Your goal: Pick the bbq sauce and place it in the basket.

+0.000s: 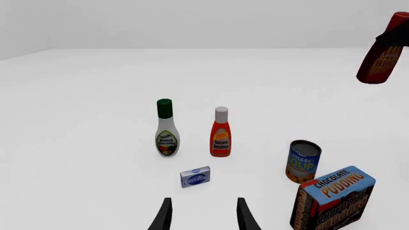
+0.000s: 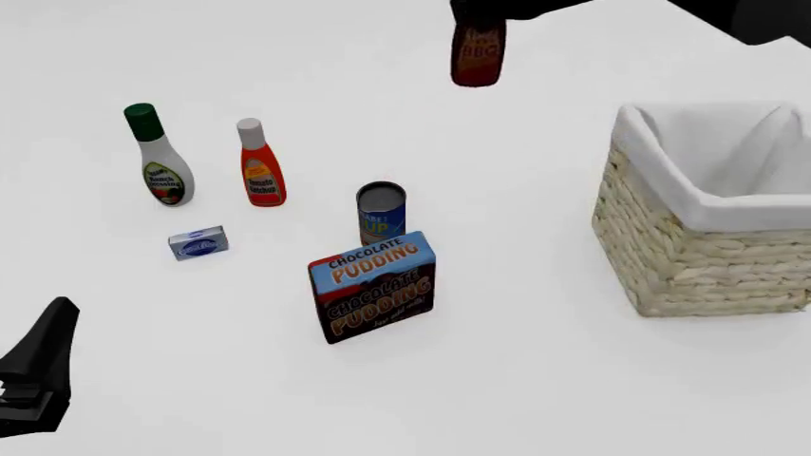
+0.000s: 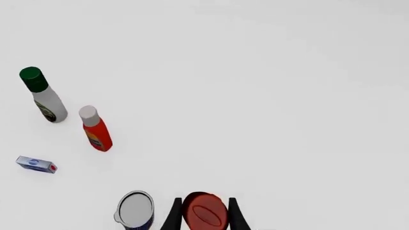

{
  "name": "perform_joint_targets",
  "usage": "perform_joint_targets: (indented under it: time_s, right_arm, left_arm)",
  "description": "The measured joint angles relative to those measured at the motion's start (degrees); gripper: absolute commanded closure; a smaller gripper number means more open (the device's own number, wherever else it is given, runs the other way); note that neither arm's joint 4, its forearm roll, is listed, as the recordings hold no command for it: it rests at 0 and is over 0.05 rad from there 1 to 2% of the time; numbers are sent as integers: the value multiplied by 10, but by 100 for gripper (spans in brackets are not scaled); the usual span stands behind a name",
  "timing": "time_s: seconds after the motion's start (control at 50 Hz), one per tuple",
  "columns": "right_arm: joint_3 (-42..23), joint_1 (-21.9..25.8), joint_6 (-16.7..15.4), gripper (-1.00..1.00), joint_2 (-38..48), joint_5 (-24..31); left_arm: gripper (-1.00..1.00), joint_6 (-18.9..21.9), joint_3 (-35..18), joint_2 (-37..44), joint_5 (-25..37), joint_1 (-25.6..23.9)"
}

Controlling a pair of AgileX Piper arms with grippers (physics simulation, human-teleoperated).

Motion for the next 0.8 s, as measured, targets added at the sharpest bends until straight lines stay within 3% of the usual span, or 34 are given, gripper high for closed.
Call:
perform_joint_targets:
  time_s: [0.8]
  right_arm:
    - [91, -129, -18, 100, -169, 28]
  left_arm:
    - [-100, 0, 0, 0, 0, 0]
